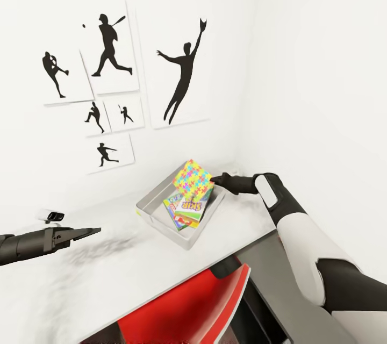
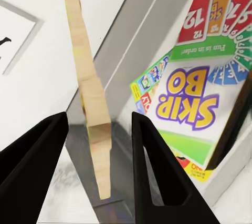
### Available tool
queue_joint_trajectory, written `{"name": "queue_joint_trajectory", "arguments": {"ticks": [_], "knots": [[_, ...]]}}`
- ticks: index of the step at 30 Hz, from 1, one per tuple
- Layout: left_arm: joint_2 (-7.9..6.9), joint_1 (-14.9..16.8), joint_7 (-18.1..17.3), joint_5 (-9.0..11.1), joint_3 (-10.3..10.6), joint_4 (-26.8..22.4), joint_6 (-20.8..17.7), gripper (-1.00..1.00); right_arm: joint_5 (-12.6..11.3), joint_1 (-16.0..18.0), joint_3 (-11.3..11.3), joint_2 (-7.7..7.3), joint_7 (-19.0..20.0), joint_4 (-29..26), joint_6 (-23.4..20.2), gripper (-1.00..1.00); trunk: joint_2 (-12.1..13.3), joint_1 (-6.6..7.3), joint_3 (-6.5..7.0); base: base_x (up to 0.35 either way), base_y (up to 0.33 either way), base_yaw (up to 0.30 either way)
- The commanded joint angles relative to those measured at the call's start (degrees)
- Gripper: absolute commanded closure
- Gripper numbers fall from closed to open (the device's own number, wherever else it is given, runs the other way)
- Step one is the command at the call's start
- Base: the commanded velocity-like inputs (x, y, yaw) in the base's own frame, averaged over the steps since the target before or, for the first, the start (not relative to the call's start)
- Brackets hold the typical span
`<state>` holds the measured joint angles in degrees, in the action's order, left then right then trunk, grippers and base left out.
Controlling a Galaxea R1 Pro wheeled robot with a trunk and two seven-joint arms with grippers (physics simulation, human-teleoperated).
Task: Put all the toys in the child's room - the three board games (two on the bed and one on the table), the two jigsaw puzzles on the table, and the tennis ball on the table - inside the toy box on the table in the child's room.
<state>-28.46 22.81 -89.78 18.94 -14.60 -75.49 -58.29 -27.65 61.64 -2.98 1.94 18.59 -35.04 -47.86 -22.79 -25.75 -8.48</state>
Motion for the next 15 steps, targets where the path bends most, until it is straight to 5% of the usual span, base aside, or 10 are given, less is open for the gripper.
{"name": "queue_joint_trajectory", "arguments": {"ticks": [1, 7, 15], "knots": [[-0.02, 0.04, -0.22, -0.03, 0.01, -0.01, -0.6, -1.0, 0.23, 0.06, 1.08, 0.06, 0.28, 0.01, 0.29, 1.0, -0.13, -0.03, -0.22, 0.0, 0.0, 0.0], [-0.02, 0.05, -0.22, -0.04, 0.01, -0.01, -0.6, -1.0, 0.19, 0.06, 5.11, 0.08, 0.6, 0.05, 2.04, 1.0, -0.13, -0.03, -0.78, 0.0, 0.0, 0.0], [-0.02, 0.04, -0.22, -0.05, 0.01, -0.01, -0.6, -1.0, 0.14, 0.06, 5.84, 0.08, 0.67, 0.06, 2.32, 1.0, -0.13, -0.03, -1.53, 0.0, 0.0, 0.0]]}}
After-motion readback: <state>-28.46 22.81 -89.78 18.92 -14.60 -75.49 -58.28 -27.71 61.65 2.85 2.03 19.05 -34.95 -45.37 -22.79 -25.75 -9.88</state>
